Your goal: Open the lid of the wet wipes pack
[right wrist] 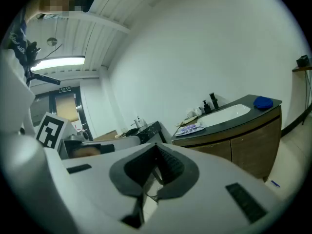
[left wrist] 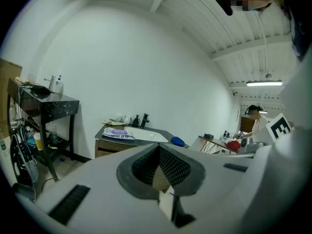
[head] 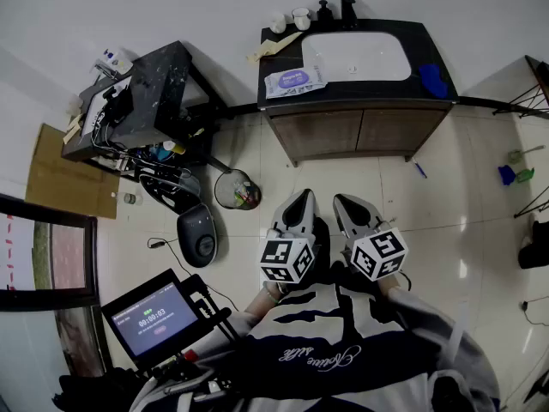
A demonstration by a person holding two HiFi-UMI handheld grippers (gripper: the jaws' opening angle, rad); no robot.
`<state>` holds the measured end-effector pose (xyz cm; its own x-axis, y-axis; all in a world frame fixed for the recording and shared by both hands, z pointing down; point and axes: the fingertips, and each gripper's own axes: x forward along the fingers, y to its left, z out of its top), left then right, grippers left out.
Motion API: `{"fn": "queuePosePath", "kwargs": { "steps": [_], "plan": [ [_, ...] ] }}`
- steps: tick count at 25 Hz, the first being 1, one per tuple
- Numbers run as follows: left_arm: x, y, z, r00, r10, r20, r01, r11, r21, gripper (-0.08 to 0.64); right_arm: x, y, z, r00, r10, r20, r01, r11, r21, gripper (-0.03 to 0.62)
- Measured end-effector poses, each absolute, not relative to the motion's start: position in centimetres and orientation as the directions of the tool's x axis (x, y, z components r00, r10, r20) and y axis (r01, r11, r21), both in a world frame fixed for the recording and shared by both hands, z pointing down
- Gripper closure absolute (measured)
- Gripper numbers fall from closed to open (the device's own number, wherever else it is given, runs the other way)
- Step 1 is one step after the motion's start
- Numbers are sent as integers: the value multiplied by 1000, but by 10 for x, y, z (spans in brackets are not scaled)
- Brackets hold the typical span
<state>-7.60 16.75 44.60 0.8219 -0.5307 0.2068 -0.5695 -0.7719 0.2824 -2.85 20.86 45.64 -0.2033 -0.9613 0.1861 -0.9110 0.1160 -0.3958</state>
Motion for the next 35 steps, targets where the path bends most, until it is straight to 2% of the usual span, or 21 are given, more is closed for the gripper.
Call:
{"fn": "queuePosePath", "kwargs": {
  "steps": [4,10,21,28,35],
  "plan": [
    [-74,156,447,826,-527,202,-564,-777,280,561,-26,201,459,-198,-961,193,-914,109,-390,594],
    [-49,47,454,838,-494,231,-544,-787,293,561,-3,94,466,-186,-956,225,-909,80,-409,594],
    [-24,-80,474,866,-423,266,-492,-814,308,561,26,-29,473,-113,-958,264,-915,-3,-402,594],
    [-14,-117,497,860,-403,313,-500,-789,357,561,43,-70,480,-116,-948,297,-915,-15,-404,594],
    [-10,-153,522,816,-448,365,-570,-729,378,561,64,-109,499,-172,-922,348,-917,21,-398,592]
  ]
}}
